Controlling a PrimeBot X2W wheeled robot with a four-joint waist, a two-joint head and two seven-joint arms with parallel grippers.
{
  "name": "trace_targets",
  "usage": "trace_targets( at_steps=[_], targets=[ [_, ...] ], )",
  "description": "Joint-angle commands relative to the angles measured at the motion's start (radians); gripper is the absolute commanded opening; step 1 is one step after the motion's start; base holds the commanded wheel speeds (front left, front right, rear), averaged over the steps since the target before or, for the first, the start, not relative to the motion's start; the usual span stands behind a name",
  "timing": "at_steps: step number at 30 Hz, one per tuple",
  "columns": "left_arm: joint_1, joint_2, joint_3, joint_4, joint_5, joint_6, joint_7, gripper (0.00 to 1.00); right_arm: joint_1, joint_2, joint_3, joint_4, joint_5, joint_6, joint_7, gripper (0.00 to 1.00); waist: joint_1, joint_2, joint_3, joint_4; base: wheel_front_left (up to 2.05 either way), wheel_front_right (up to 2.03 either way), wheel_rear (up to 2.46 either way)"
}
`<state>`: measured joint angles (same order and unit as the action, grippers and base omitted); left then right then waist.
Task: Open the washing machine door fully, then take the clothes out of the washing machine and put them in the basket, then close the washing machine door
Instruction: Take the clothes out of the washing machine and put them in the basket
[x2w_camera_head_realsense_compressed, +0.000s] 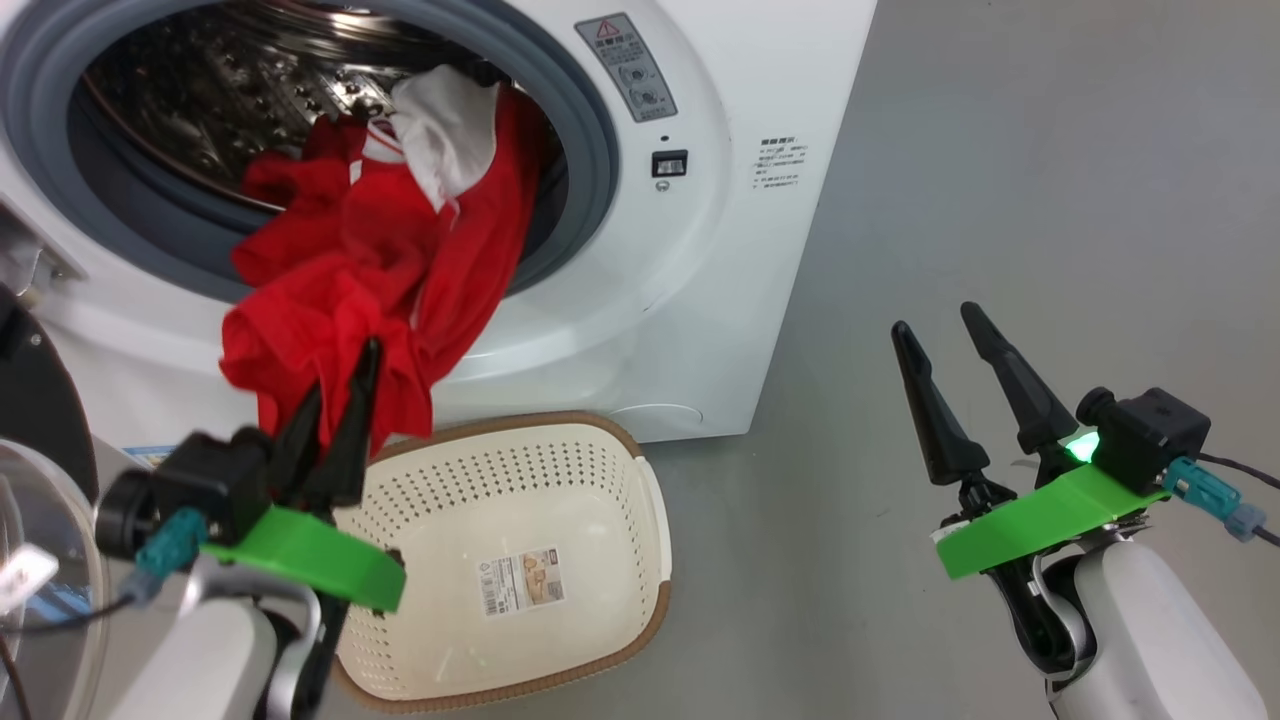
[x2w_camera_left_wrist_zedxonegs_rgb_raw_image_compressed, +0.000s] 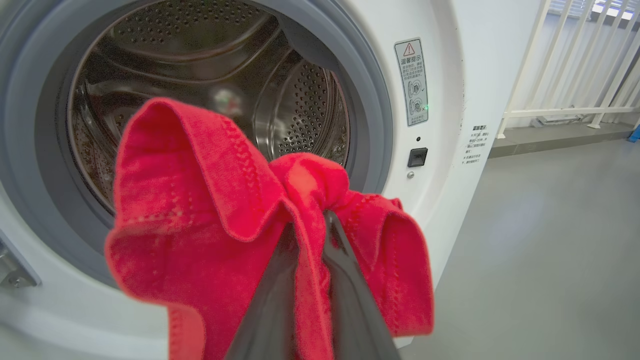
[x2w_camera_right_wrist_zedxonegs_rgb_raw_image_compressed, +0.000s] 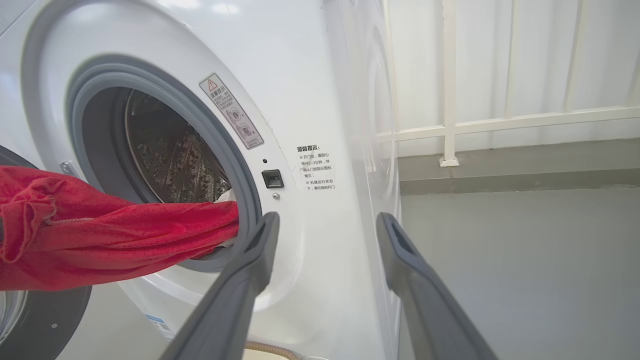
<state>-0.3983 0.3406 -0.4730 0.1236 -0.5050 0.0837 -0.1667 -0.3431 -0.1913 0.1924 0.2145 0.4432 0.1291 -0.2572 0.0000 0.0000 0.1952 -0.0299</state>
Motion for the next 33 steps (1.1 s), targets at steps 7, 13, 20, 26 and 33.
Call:
trace_targets(
  at_steps=[7, 13, 20, 26, 33],
  targets=[
    [0.079, 0.044, 0.045, -0.132, -0.029, 0.049, 0.02, 0.0, 0.029, -0.004, 0.028, -0.031, 0.013, 0.002, -0.005, 1.0, 0.0, 0.0, 0.01, -0.012, 0.0, 0.0, 0.0],
    [0.074, 0.015, 0.014, -0.036, -0.036, 0.027, 0.002, 0.0, 0.007, -0.004, 0.035, -0.029, 0.014, 0.002, -0.005, 1.0, 0.0, 0.0, 0.041, -0.038, 0.0, 0.0, 0.0],
    [-0.005, -0.039, 0.008, 0.22, -0.065, -0.042, -0.05, 0.0, -0.014, 0.0, 0.034, -0.028, 0.013, 0.002, -0.005, 1.0, 0.0, 0.0, 0.094, -0.074, 0.0, 0.0, 0.0],
    [-0.114, -0.088, 0.018, 0.478, -0.09, -0.118, -0.077, 0.0, -0.034, 0.005, 0.033, -0.033, 0.01, 0.002, -0.005, 1.0, 0.0, 0.0, 0.145, -0.112, 0.0, 0.0, 0.0],
    [-0.228, -0.12, 0.049, 0.742, -0.097, -0.16, -0.092, 0.13, -0.054, 0.011, 0.034, -0.041, 0.007, 0.002, -0.005, 1.0, 0.0, 0.0, 0.191, -0.155, 0.0, 0.0, 0.0]
  ],
)
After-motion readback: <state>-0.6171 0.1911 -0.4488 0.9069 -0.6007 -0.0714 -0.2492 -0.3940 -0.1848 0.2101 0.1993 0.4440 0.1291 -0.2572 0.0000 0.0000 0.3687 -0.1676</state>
